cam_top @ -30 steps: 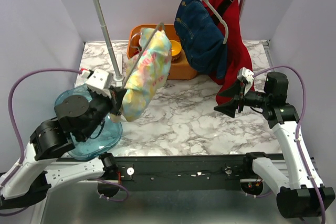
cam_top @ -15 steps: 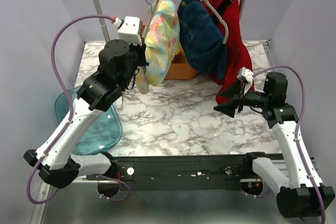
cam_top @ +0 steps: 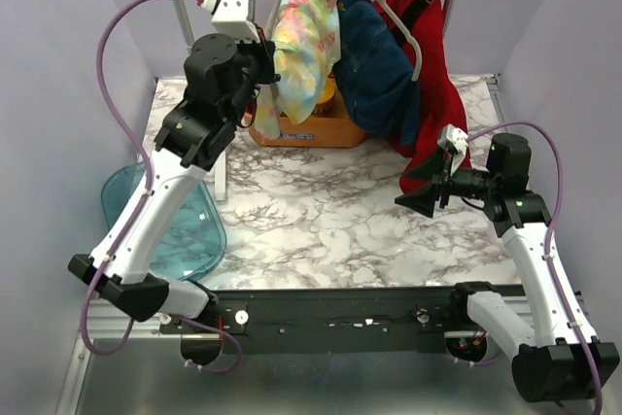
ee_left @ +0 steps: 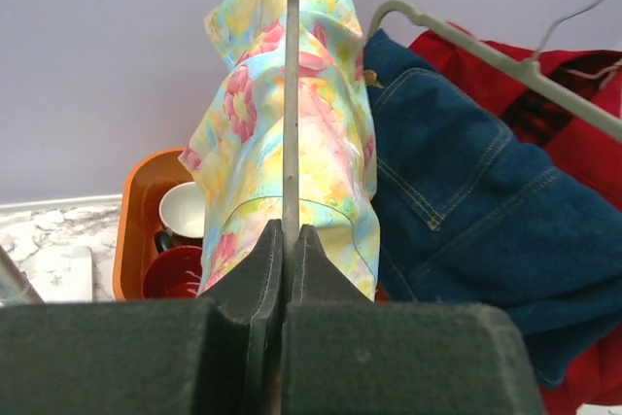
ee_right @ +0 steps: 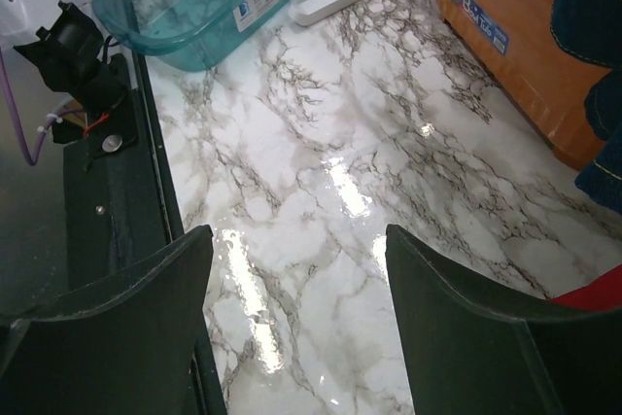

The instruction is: Place the skirt on the hanger

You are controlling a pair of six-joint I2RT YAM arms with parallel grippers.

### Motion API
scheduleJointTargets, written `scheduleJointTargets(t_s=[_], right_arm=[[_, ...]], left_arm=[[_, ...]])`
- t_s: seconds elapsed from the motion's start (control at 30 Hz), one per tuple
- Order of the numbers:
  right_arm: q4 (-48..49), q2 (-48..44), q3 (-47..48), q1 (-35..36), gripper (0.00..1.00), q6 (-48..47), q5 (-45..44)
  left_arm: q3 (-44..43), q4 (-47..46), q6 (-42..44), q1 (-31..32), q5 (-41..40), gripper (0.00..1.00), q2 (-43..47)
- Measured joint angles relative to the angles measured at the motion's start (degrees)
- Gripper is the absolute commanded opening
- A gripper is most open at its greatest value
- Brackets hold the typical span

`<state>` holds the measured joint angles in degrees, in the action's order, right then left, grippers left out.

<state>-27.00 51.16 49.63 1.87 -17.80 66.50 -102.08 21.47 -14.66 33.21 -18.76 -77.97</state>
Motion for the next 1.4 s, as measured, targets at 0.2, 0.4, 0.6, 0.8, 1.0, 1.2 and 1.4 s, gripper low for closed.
scheduleJointTargets(t_s=[0.2, 0.4, 0.6, 0.8, 1.0, 1.2, 1.4], right_arm=[[0.0, 0.0, -0.1, 0.0, 0.78, 0.0, 0.0], [0.0, 0.0, -0.1, 0.0, 0.78, 0.0, 0.0], [0.0, 0.0, -0.1, 0.0, 0.78, -0.3, 0.0], [-2.0, -0.4, 0.0, -0.7, 0.8, -3.5, -0.6], [-1.8, -7.8, -0.4, -4.6, 1.0, -3.5, -8.7], [-0.3, -15.1, 1.2, -5.0, 1.0, 2.0, -24.7], [-2.5, -13.7, 11.4, -5.0, 1.0, 10.3, -43.6]], left_arm=[[0.0, 0.6, -2.1, -2.8, 3.1, 0.0, -4.5], [3.6, -2.4, -3.7, -3.8, 6.1, 0.22, -3.8], [7.8, -3.4, -5.1, -4.3, 9.4, 0.87, -1.0], [11.2, -2.0, -5.1, -4.7, 12.7, 0.99, 4.0], [24.1, -1.5, -3.8, -4.7, 13.6, 0.99, 24.5], [38.3, -0.3, -2.4, -4.7, 13.4, 0.99, 43.9], [54.7, 5.5, -3.5, -4.8, 10.8, 0.99, 57.0]])
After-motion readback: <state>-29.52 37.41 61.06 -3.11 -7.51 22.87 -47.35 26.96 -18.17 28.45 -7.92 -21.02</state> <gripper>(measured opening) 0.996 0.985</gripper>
